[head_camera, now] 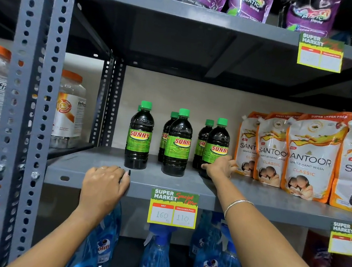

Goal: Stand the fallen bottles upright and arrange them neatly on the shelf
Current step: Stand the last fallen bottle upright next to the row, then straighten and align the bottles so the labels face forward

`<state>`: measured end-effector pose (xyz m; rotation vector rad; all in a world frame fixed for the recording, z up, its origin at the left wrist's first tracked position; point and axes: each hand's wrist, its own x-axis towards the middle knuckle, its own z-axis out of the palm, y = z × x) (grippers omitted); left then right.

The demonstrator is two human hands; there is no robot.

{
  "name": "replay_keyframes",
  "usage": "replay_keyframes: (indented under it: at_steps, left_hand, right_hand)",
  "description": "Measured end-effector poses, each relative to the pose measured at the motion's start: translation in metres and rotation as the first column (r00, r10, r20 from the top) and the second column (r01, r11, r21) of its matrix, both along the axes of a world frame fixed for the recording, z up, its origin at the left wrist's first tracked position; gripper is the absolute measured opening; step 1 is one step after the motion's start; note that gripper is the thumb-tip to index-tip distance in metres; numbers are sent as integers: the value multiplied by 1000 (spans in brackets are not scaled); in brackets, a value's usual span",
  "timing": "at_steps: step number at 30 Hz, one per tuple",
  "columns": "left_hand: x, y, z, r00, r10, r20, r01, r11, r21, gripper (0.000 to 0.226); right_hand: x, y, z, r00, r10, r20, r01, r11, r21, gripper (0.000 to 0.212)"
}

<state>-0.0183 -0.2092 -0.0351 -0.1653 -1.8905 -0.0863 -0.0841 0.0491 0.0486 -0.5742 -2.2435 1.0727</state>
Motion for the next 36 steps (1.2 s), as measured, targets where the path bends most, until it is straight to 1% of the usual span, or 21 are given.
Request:
replay_keyframes:
  at_steps: [4,8,12,17,19,23,25,28,30,31,34,36]
  left_hand:
    - [1,0,-1,1000,-5,-7,5,1000,3,44]
    - [0,0,-1,1000,-5,0,5,1000,0,45]
    - [1,0,-1,1000,-8,2,8,1000,5,44]
    - [2,0,0,1000,-19,-2,19,1000,9,44]
    - [2,0,0,1000,-23,0,23,1000,9,44]
    - [0,-1,-1,1000,-19,5,19,1000,12,44]
    - [0,0,-1,1000,-18,18,18,1000,15,44]
    - [1,-1,-1,998,-38,58,36,999,26,45]
    - [2,-2,-1,992,-56,115,51,998,45,47]
    - [3,-1,2,987,-64,150,54,996,67,48]
    - [10,3,17,963,-2,268,-41,987,156,53]
    - [10,6,36,944,-5,329,-86,961,262,46]
  right_hand:
    - [1,2,-1,999,31,-9,-31,999,-19,84]
    - [-1,2,-2,998,51,-29,-52,998,-45,92]
    - [-2,1,-3,996,69,-54,-73,994,-78,95]
    - [1,0,-6,998,39,-45,-38,999,9,106]
    - [1,1,-6,999,21,-39,-19,999,40,101]
    - [1,1,-5,999,23,-28,-22,999,31,89]
    - [2,-1,-4,999,42,-29,-42,999,4,89]
    - [6,-6,-4,997,60,-47,-63,996,-59,96]
    - [12,-12,-3,995,37,-95,-41,998,-45,98]
    - [15,-16,-2,989,10,-146,-11,1000,-8,96]
    - [22,-29,0,927,-53,-371,108,986,128,74]
    - [26,-43,2,879,-11,-476,82,989,127,63]
